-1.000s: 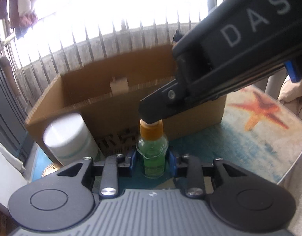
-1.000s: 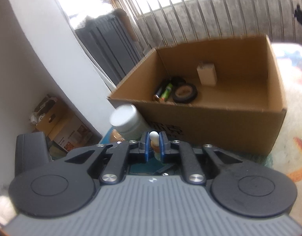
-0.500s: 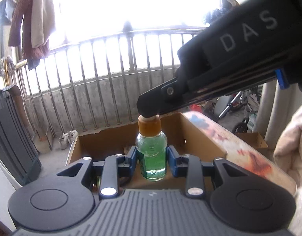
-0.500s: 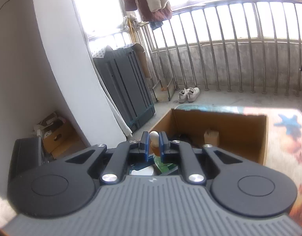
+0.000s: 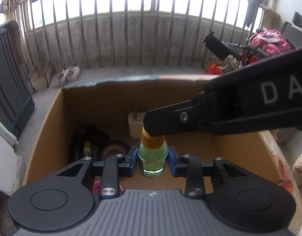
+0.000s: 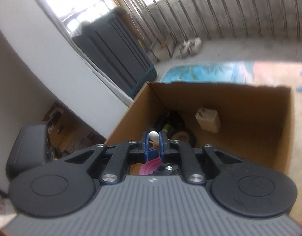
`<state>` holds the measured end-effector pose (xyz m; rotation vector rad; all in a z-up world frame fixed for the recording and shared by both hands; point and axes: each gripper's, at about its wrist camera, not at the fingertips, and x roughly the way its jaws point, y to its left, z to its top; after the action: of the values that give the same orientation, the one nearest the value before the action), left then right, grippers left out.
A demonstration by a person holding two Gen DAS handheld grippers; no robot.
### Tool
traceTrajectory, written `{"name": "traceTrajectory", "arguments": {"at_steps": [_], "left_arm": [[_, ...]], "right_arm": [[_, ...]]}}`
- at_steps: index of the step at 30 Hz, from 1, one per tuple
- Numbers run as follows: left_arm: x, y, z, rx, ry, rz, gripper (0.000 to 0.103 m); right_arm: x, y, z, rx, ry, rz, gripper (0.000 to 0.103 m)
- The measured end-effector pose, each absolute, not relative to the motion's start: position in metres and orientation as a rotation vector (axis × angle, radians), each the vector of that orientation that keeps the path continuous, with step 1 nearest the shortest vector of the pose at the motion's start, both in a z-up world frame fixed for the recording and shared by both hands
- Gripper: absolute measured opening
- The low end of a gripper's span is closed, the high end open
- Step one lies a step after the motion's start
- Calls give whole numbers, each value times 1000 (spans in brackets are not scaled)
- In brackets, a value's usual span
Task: Organize rigid objects
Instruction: 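Carry the dropper bottle with the right gripper into the box and release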
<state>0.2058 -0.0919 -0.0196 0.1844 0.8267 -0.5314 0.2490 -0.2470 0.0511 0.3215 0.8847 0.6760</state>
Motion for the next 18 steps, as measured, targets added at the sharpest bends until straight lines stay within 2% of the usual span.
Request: {"name": "traceTrajectory", "arguments": {"at_steps": [6, 9, 17, 18], "left_arm": [[219, -98, -22, 222, 891, -493, 33], [230, -102, -18, 240, 887, -493, 33], [217, -103, -4, 256, 870, -496, 34], [215, -103, -1, 262, 853, -497, 38]], "right_arm": [[277, -241, 14, 364, 987, 697, 9], [283, -240, 0, 387, 1018, 713, 6], [288, -239, -4, 416, 997, 725, 7], [286, -240, -1, 423, 990, 732, 8]]}}
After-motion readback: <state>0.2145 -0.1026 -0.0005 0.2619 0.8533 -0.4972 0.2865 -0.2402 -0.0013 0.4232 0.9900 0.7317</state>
